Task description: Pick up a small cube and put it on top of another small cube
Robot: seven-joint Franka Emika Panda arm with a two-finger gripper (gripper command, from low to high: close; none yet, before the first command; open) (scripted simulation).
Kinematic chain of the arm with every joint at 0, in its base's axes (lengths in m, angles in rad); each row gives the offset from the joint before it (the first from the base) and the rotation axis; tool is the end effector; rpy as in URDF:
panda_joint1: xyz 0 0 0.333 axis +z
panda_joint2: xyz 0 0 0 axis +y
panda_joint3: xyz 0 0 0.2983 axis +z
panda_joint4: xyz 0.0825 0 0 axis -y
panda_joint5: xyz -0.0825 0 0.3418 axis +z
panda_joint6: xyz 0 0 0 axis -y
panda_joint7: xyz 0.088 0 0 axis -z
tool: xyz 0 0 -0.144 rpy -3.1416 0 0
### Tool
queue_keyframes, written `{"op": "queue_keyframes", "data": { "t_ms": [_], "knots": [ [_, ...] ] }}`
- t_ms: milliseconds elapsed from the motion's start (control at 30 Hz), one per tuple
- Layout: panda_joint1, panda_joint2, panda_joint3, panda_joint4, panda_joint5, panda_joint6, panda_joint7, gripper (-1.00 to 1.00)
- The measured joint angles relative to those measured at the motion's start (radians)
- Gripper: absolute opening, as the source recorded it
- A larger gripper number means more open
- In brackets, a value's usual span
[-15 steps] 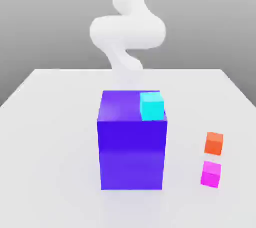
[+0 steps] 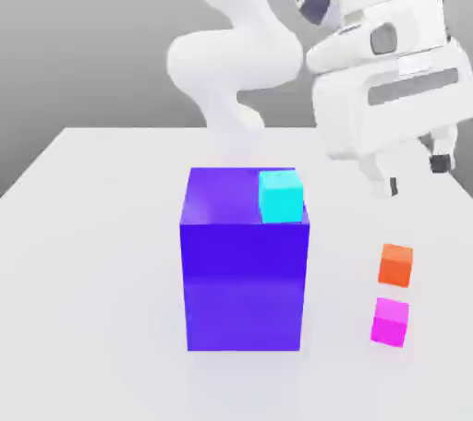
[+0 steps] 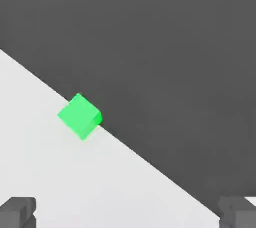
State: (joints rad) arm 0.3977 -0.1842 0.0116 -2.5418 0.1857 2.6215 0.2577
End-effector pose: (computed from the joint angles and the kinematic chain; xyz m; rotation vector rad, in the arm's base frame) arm 0.4120 0.1777 0.3415 -2.9345 -0.0039 -0.3136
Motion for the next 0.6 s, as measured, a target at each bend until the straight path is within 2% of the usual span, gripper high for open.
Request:
{"op": "queue_keyframes", "data": {
  "t_ms": [167, 300, 500, 533, 600],
  "knots": [
    [0.079, 0.167, 0.048, -0.071, -0.049, 0.098, -0.081, 0.00],
    [0.125, 0.297, 0.048, -0.124, -0.177, 0.178, -0.077, 0.00],
    [0.157, 0.511, 0.014, -0.098, -0.239, 0.347, -0.051, 0.00],
    [0.159, 0.532, 0.012, -0.094, -0.240, 0.363, -0.049, -1.00],
    [0.159, 0.532, 0.012, -0.094, -0.240, 0.363, -0.049, -1.00]
  ]
}}
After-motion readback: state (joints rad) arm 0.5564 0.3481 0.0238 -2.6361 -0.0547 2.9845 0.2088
